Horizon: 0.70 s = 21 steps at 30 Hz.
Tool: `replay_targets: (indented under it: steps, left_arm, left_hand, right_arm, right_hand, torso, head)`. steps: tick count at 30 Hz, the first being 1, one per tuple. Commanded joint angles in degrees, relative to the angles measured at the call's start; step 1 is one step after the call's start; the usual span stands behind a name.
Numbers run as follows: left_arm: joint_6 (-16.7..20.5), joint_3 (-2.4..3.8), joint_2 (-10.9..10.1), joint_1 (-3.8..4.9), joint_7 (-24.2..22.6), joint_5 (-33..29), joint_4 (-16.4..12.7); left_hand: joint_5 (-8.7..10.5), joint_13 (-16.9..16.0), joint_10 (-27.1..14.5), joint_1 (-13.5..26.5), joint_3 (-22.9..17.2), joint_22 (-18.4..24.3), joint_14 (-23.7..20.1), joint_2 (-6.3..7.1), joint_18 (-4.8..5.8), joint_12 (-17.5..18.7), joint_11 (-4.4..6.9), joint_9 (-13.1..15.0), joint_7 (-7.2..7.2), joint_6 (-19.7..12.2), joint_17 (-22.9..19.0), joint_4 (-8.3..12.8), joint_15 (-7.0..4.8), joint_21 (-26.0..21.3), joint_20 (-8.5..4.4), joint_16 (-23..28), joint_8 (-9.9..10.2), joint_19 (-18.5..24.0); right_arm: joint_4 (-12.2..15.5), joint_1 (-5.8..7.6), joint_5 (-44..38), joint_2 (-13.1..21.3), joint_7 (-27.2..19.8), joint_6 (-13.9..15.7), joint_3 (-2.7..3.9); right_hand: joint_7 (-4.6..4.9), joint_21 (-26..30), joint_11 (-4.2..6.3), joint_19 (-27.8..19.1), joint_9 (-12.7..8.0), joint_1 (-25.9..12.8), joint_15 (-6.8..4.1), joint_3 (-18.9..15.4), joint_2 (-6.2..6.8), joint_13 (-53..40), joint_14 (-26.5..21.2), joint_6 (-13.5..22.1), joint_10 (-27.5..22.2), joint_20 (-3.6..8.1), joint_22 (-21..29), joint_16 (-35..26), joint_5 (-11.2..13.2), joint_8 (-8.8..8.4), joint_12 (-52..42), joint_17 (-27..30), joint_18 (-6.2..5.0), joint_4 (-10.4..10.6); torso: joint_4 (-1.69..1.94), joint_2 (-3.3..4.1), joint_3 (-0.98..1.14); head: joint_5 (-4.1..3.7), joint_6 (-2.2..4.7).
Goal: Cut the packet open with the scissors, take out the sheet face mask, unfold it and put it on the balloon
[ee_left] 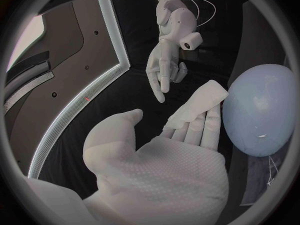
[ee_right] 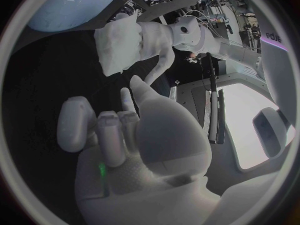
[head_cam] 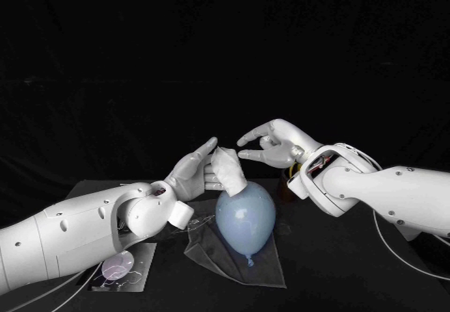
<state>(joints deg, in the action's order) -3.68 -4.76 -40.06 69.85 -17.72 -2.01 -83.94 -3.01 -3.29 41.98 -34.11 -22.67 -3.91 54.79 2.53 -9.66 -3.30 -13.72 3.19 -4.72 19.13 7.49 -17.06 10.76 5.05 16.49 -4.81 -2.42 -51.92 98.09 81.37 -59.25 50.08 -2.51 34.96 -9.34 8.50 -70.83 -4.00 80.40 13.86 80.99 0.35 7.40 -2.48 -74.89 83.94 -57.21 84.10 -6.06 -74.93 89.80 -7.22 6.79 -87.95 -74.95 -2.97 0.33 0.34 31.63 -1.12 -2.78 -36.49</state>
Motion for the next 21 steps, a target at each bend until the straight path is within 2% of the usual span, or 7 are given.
replay_targets:
  steps: [1, 8, 15, 21]
  left_arm:
    - [-1.2, 0.09, 0.1, 0.11, -0.3, 0.3, -0.2]
    - [-1.3, 0.09, 0.1, 0.13, 0.0, 1.1, -0.3]
    - [-1.0, 0.09, 0.1, 0.15, 0.0, 3.9, -0.5]
    - [-0.6, 0.09, 0.1, 0.17, 0.1, 5.1, -0.5]
  left_hand:
    - [0.26, 0.0, -0.2, 0.8, 0.7, 0.1, 0.3, 0.08, -0.69, 0.1, -0.05, 0.1, -0.6, 0.0, 0.1, 0.1, 0.01, -0.3, 0.02, 0.1, -0.4, -0.5]
    - [0.26, 0.0, -0.6, 1.3, 1.6, 0.1, 0.2, 0.22, -0.62, 0.1, -0.11, 0.1, -0.93, -0.2, 0.0, 0.1, 0.07, -0.5, 0.06, 0.3, -0.4, -0.3]
    - [0.26, 0.0, -0.5, 1.4, 2.0, 0.2, 0.1, 0.22, -0.56, 0.1, -0.12, 0.1, -1.07, -0.2, 0.0, 0.1, 0.11, -0.6, 0.09, 0.3, -0.4, 0.0]
    - [0.26, 0.0, -0.6, 1.4, 2.2, 0.2, 0.0, 0.23, -0.51, 0.1, -0.14, 0.1, -1.13, -0.3, 0.0, 0.1, 0.14, -0.7, 0.1, 0.4, -0.4, 0.1]
  right_arm:
    - [-0.6, -0.07, -2.9, -1.1, 2.9, 3.3, 0.04]
    - [-2.5, -0.23, -4.1, -4.3, 6.8, 4.7, 0.04]
    - [-4.4, -0.34, -5.3, -6.7, 10.2, 6.5, 0.06]
    - [-5.4, -0.36, -5.7, -8.0, 12.8, 4.9, 0.07]
  right_hand:
    - [0.02, 0.5, 0.35, -0.3, -0.2, -1.3, -0.46, 0.7, -0.08, -13.8, 6.1, -0.7, 5.0, -0.03, -9.5, 0.2, -0.2, -0.4, 0.2, -15.0, -1.18, 0.2]
    - [-0.12, 0.9, 0.46, -0.5, -0.8, -4.0, -0.56, 1.8, 0.31, -13.6, 6.1, -1.0, 4.9, 0.04, -9.4, 0.2, 0.1, -0.57, 0.4, -15.0, -1.27, 1.6]
    - [-0.23, 0.8, 0.54, -0.4, -1.0, -4.9, -0.63, 2.6, 0.26, -13.8, 6.1, -1.3, 5.0, 0.09, -9.4, 0.2, 0.4, -0.57, 0.2, -15.0, -1.25, 2.3]
    - [-0.38, 0.6, 0.67, -0.3, -1.3, -6.6, -0.73, 3.2, 0.88, -13.9, 6.1, -1.7, 5.1, 0.19, -9.5, 0.2, 1.3, -0.49, 0.0, -15.0, -1.21, 3.7]
  torso:
    - [0.0, 0.02, 0.04]
    - [0.02, 0.05, -0.01]
    - [0.11, 0.0, -0.01]
    - [0.02, 0.0, -0.05]
  head:
    - [-0.1, 0.08]
    - [-0.19, 0.19]
    - [-0.16, 0.23]
    - [-0.19, 0.27]
